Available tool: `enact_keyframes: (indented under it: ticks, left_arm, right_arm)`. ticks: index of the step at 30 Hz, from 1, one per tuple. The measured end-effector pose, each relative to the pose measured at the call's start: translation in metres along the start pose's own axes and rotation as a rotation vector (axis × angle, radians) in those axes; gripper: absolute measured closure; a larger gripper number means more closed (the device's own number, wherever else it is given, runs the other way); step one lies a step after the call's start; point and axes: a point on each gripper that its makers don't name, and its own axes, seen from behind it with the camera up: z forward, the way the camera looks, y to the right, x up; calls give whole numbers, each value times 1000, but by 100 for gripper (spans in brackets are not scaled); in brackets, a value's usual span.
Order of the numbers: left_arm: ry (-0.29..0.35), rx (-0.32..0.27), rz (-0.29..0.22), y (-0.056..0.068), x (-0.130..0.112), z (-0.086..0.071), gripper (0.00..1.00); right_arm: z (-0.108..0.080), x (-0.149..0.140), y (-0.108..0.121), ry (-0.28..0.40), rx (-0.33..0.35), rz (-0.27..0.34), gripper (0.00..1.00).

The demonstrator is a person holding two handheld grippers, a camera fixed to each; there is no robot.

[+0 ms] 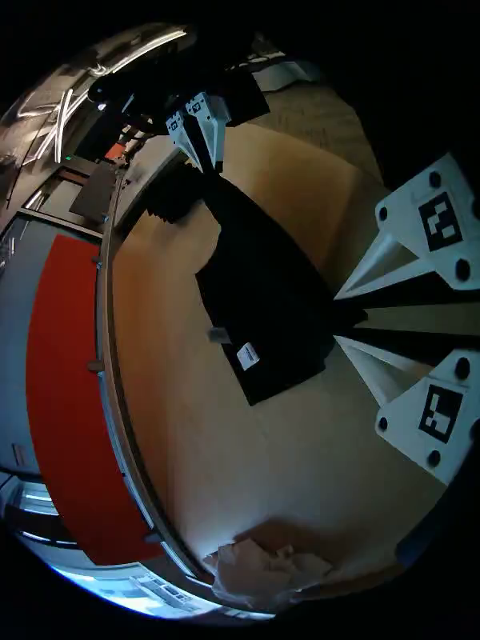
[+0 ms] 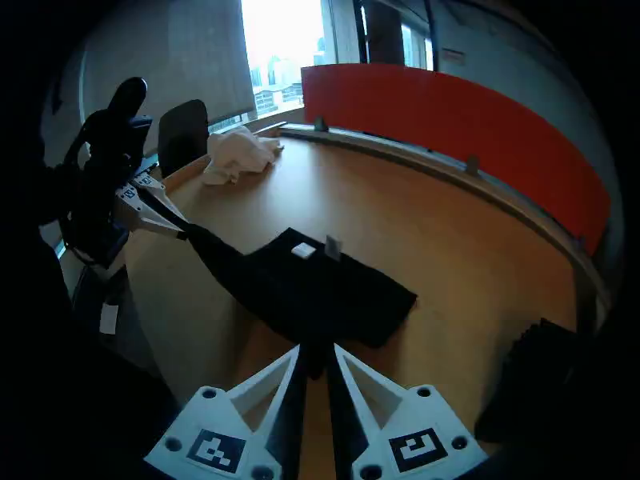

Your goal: Fold towel

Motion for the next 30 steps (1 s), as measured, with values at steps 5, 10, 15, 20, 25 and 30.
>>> enact_keyframes:
  ticks: [5,10,15,20,25,30]
  left_arm:
    - [4,-4,-9,-3,5,5,85]
    - [7,-6,-10,-8,11,14,85]
    - [13,-7,-9,-17,22,28,85]
    - [16,-8,-6,-25,32,43,85]
    - [9,-7,-1,-35,38,57,85]
    - [-4,-6,-1,-41,40,70,85]
  right_arm:
    - [5,2,5,-5,-2,2,85]
    - [13,4,13,-15,-3,-1,85]
    - [25,7,25,-25,-2,-4,85]
    - [37,11,40,-36,-8,-8,85]
    - [49,13,53,-45,-13,4,84]
    - [59,14,63,-49,-13,30,84]
